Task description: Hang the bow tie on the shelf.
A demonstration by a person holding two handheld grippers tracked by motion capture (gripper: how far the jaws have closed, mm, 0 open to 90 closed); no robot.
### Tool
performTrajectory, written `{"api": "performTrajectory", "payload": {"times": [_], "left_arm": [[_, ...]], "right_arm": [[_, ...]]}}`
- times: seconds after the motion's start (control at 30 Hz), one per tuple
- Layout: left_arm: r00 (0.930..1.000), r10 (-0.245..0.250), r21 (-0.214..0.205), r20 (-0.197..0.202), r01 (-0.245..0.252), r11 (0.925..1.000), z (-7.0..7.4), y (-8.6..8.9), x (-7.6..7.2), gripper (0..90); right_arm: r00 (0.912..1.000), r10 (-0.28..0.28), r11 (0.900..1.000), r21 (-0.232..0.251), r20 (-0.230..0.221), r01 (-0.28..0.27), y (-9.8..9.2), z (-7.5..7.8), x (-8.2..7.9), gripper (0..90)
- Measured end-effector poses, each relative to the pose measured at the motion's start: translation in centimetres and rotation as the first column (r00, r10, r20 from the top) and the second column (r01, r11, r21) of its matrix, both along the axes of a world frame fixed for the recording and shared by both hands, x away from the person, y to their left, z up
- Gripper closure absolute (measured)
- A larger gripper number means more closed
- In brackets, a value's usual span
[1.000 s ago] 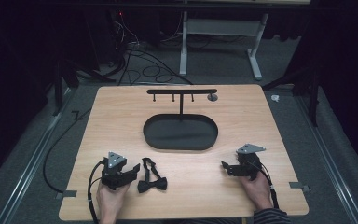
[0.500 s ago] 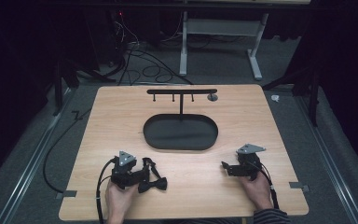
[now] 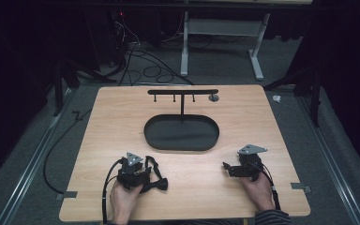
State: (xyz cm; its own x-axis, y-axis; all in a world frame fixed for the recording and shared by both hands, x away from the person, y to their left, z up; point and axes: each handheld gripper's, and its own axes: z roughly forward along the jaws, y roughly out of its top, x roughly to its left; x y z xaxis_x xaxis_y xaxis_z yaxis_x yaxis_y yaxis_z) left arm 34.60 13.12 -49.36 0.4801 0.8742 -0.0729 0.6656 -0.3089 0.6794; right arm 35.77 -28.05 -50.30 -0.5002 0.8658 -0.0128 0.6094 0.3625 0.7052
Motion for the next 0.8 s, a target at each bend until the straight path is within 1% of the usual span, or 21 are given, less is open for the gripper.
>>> {"api": "performTrajectory", "payload": {"times": [0.03,0.07,0.2,0.4,0.5,0.6,0.8], "left_arm": [[1.0,-0.003,0.011,0.004,0.003,0.9999,0.0,-0.1,0.0,61.8],[1.0,-0.004,0.015,0.007,0.004,0.9999,-0.1,-0.1,0.0,66.3],[0.9996,-0.002,0.042,0.028,0.001,0.9991,-0.1,-0.1,-0.1,74.4],[0.9993,-0.013,0.054,0.034,0.011,0.9985,-0.1,0.0,-0.1,88.8],[0.9992,-0.016,0.05,0.038,0.014,0.9987,-0.1,0.0,-0.1,89.6],[0.9986,-0.022,0.031,0.048,0.02,0.9993,0.2,0.0,-0.3,90.0],[0.9955,-0.043,0.009,0.085,0.042,0.9991,1.7,0.0,-0.9,90.0]], "right_arm": [[1.0,0.0,1.0,0.0,0.0,0.0,0.0,0.0,0.0,18.3],[1.0,0.0,1.0,0.001,0.001,0.0,0.0,0.0,0.0,18.2],[1.0,0.0,1.0,0.0,0.0,0.0,0.0,0.0,0.0,18.2],[1.0,0.0,1.0,0.0,0.0,0.0,0.0,0.0,0.0,18.3],[1.0,0.0,1.0,0.0,0.0,0.0,0.0,0.0,0.0,18.3],[1.0,0.0,1.0,0.001,0.001,0.0,0.0,0.0,0.0,18.3],[1.0,0.0,1.0,0.001,0.001,0.0,0.0,0.0,0.0,18.2]]}}
